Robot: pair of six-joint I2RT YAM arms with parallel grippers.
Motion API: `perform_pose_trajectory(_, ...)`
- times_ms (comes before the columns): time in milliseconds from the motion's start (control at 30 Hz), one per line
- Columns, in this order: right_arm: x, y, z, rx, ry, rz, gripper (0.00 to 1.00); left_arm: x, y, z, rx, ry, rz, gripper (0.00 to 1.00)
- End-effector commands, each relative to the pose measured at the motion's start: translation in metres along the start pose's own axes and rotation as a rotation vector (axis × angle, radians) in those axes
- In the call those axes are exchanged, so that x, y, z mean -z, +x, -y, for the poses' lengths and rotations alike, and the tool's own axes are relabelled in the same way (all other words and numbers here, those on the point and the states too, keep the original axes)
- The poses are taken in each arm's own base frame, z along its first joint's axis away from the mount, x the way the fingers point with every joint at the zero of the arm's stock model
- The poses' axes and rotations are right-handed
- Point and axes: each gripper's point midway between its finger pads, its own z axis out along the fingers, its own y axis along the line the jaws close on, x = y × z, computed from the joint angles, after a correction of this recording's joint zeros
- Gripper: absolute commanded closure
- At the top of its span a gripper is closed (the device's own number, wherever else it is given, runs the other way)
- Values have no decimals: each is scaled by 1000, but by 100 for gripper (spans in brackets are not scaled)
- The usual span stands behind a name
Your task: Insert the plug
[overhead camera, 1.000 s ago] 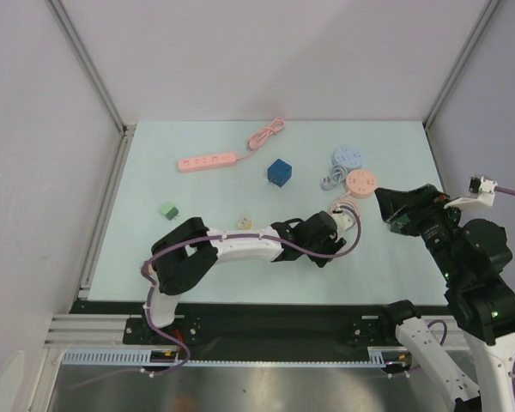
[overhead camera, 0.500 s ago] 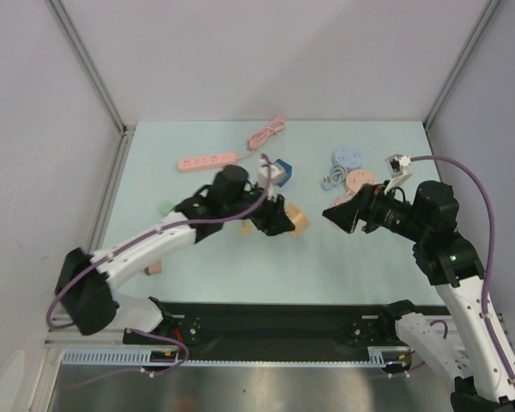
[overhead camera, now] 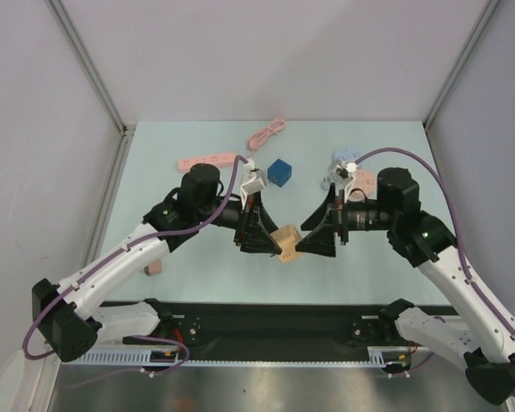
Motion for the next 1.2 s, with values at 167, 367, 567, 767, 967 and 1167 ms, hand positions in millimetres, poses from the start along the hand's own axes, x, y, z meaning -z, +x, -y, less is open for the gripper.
perform_pose_trajectory(167,-27,23,-4,61,5,-94,0,3,-11,30,-39,152,33,100)
perform_pose_trajectory(367,-37,30,-12,60,-60,-114,19,0,-14,28,-33,157,45,100)
perform_pose_trajectory(567,-39,37,-4,65,-21,-130,40,-2,-16,27,-26,171,52,100)
perform_pose_trajectory(767,-36,25,-2,94,23,-70,100,-9,-14,13,19,143,40,71)
perform_pose_trajectory(967,-35,12,13,83,131,-20,100,-7,-18,-6,42,46,57,5)
perform_pose_trajectory(1167,-17,15,66,-29,387,-46,100,16,-40,-51,129,-165,159,0)
